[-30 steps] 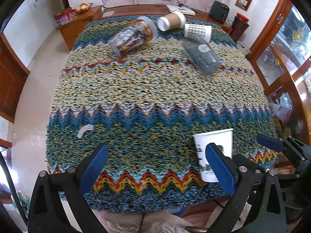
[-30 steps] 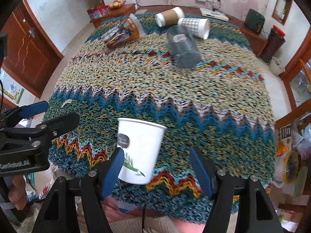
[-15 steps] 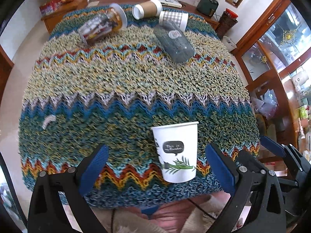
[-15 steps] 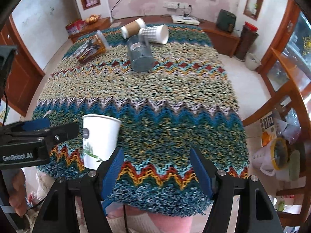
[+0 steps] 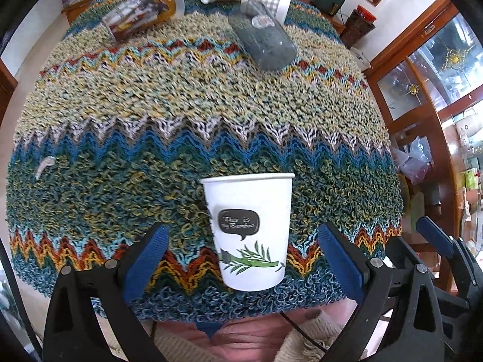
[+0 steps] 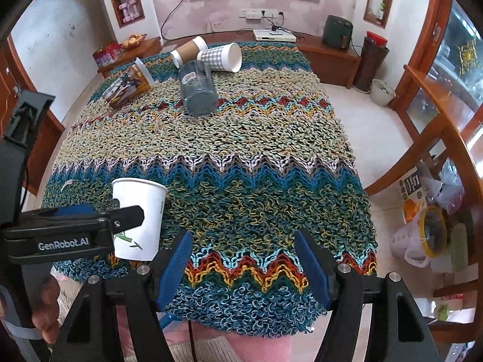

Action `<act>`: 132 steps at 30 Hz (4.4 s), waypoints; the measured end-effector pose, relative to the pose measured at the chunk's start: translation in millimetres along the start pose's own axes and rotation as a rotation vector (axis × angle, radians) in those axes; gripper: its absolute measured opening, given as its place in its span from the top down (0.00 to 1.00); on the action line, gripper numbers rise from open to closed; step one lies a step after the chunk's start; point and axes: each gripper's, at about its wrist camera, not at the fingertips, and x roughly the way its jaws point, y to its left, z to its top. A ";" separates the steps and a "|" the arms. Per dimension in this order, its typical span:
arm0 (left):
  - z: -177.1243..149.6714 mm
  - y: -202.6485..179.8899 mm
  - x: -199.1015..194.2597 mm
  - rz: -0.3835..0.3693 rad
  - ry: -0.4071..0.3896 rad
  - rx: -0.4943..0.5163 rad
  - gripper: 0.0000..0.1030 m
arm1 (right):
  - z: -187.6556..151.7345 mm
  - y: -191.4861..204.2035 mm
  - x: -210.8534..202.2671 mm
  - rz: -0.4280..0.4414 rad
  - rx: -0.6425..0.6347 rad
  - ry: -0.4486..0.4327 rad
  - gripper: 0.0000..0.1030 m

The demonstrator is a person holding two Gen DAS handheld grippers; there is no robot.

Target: Flip cup upright

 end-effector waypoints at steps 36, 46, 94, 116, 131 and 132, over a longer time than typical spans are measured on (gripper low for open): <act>8.8 39.1 -16.6 0.036 -0.386 0.151 0.37 | 10.1 16.2 32.3 0.031 -0.010 0.068 0.31; -0.4 31.8 -8.4 0.162 -0.616 0.249 0.37 | 20.5 29.2 18.2 0.008 0.027 -0.083 0.31; -56.2 39.9 -29.0 0.259 -0.694 0.280 0.03 | 7.9 69.9 12.9 0.082 -0.066 -0.118 0.31; -0.9 50.4 -122.2 0.181 -0.561 0.130 0.03 | 45.9 75.2 -42.0 0.063 -0.051 -0.254 0.31; 31.2 49.1 -181.7 0.237 -0.563 0.072 0.03 | 94.3 89.6 -92.2 0.122 -0.055 -0.327 0.24; 32.1 48.7 -183.9 0.231 -0.563 0.072 0.03 | 96.7 89.9 -94.6 0.126 -0.054 -0.332 0.24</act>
